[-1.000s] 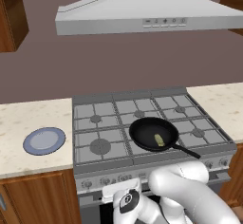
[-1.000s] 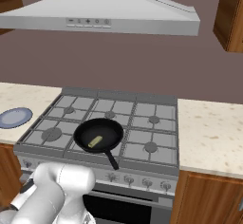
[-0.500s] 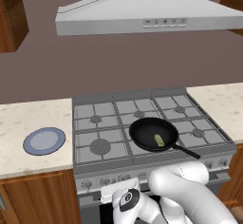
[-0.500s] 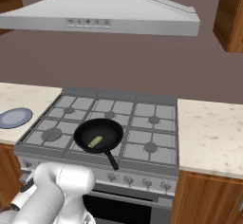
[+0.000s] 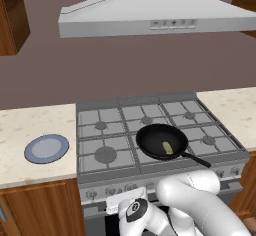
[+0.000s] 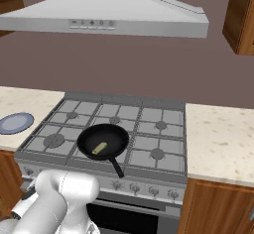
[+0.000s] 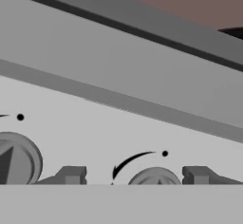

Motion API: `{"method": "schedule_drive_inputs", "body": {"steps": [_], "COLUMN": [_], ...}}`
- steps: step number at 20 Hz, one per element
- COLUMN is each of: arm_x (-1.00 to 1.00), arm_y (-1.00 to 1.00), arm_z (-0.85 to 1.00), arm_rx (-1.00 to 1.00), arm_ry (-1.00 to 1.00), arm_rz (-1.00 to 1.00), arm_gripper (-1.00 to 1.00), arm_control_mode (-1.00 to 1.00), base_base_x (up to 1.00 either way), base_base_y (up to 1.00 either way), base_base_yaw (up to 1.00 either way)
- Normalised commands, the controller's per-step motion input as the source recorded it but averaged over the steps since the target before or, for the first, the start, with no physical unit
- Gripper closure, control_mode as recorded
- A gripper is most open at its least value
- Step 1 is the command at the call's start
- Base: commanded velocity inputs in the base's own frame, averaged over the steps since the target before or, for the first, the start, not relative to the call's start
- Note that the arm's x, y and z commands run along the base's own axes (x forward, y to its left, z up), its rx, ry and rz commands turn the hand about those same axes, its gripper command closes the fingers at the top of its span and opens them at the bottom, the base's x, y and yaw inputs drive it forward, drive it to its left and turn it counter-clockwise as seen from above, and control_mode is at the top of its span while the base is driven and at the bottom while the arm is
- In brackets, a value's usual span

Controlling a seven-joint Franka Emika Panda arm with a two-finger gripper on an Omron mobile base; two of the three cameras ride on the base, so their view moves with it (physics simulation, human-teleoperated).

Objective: Pick up the butter stick and place it in the pan. Then turn on the burner for the pan.

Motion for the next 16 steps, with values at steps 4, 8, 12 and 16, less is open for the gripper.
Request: {"method": "schedule_drive_inputs", "body": {"steps": [4, 8, 12, 16], "arm_x": [0.00, 0.06, 0.00, 0.00], "arm_y": [-0.01, -0.19, -0.20, -0.03], "arm_z": [0.00, 0.00, 0.00, 0.00], "arm_rx": [0.00, 0.00, -0.07, -0.17], "arm_ry": [0.00, 0.00, 0.00, 0.01], "arm_rz": [0.00, 0.05, 0.03, 0.03], "arm_gripper": [1.00, 1.00, 1.00, 1.00], "arm_control_mode": [-1.00, -1.00, -1.00, -1.00], "base_base_x": [0.00, 0.00, 0.00, 0.00], "base_base_y": [0.00, 0.00, 0.00, 0.00], "base_base_yaw": [0.00, 0.00, 0.00, 0.00]}}
